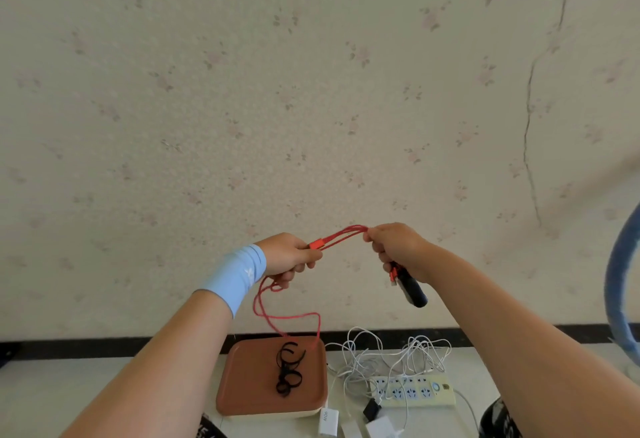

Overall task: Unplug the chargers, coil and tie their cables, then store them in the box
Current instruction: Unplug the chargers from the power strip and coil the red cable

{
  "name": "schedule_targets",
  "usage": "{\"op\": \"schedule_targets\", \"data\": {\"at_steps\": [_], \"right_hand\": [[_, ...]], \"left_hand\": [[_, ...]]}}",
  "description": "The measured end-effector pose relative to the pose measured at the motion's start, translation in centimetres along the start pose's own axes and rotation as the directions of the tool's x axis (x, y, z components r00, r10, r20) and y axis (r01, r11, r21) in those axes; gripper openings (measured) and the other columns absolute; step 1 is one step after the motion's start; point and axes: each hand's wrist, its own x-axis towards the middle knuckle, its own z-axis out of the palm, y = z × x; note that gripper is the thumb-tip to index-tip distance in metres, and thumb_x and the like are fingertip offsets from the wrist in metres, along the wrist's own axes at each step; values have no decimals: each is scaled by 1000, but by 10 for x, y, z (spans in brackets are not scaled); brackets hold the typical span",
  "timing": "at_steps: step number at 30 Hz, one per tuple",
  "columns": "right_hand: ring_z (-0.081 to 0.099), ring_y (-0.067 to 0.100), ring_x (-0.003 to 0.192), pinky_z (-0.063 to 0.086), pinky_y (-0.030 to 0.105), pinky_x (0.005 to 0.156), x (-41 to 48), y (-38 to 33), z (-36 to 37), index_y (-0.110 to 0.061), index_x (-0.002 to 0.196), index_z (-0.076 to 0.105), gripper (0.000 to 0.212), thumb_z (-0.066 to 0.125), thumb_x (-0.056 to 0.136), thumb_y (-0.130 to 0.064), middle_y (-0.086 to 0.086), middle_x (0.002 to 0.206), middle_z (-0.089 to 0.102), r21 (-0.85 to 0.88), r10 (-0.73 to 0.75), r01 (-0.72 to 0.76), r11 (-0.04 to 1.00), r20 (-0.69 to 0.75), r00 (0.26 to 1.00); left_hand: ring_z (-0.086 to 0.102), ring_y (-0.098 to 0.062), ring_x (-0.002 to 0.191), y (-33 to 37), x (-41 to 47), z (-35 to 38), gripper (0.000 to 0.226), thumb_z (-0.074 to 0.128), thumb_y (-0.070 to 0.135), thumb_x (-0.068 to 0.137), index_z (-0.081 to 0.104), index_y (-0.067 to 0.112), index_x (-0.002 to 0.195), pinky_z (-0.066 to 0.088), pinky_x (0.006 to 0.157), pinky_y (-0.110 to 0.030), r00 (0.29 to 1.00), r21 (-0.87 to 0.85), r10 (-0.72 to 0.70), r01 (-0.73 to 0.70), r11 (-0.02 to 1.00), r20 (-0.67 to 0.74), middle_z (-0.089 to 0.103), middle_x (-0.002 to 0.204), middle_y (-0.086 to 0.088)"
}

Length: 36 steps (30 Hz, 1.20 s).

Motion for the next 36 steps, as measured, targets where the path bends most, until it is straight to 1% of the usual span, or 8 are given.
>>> {"op": "schedule_targets", "data": {"at_steps": [7, 10, 13, 17, 23, 28, 32, 36], "right_hand": [[40, 20, 56, 38, 35, 58, 12, -2, 0, -18, 94, 63, 30, 36, 102, -10, 5, 76, 48, 16, 19, -15, 1000, -313, 950], [39, 19, 50, 35, 31, 50, 8, 2, -3, -18, 93, 60, 27, 37, 102, -7, 5, 69, 47, 2, 45, -45, 999, -234, 971], [36, 16, 48, 34, 28, 47, 3, 5, 1, -14, 93, 61, 24, 39, 100, -6, 1, 64, 47, 20, 96, -94, 995, -160, 982], [34, 12, 47, 32, 28, 48, 0, 9, 8, -12, 96, 64, 19, 50, 99, -24, -5, 56, 43, 122, 57, -60, 991, 27, 998], [34, 12, 46, 35, 28, 48, -14, 0, 26, -12, 89, 65, 66, 78, 65, -72, -4, 57, 39, -88, -10, 24, 996, 156, 988], [39, 13, 48, 38, 25, 47, -11, 0, 17, -9, 100, 69, 48, 85, 72, -45, 3, 69, 51, -108, -16, 25, 994, 83, 996], [38, 13, 47, 37, 24, 47, -6, 6, 19, -11, 97, 69, 16, 62, 83, -8, 5, 70, 54, -138, 42, -42, 990, -6, 999], [40, 8, 48, 36, 20, 45, -9, 6, 13, -17, 90, 79, 31, 53, 90, 1, -9, 69, 71, -300, -12, 29, 953, 57, 998]], "left_hand": [[70, -28, 70, -9, 3, -2, 38, 39, 36, 105, 49, 12, 78, 56, 86, -35, 995, -16, -100, 100, 995, -1, 64, 62, 1], [70, -35, 68, -12, 5, 4, 30, 36, 20, 105, 48, 8, 81, 57, 86, -44, 997, -393, -77, 82, 916, 29, 60, 58, -6], [51, -20, 48, -9, 10, 10, 28, 32, 17, 106, 47, 12, 83, 56, 80, -46, 1000, -722, 7, 3, 692, 11, 40, 53, -1], [31, -12, 46, 1, 13, 22, 23, 35, 18, 106, 48, 15, 87, 55, 61, -31, 999, -849, 17, -43, 527, -40, 30, 53, 3], [31, -12, 48, 23, 15, 47, 23, 33, 17, 104, 47, 18, 86, 46, 67, -30, 990, -884, 53, -142, 445, -132, 31, 55, 3], [33, -13, 52, 23, 19, 47, 25, 34, 22, 107, 49, 14, 89, 47, 71, -31, 980, -916, 54, -196, 349, -189, 34, 59, 3], [35, -12, 49, 29, 17, 48, 27, 34, 21, 107, 50, 13, 86, 50, 76, -34, 977, -954, 115, -200, 225, -177, 35, 58, 2], [26, -9, 42, 28, 19, 40, 29, 34, 21, 107, 50, 17, 83, 40, 51, -23, 979, -951, 50, -206, 233, -200, 31, 54, 5]]}}
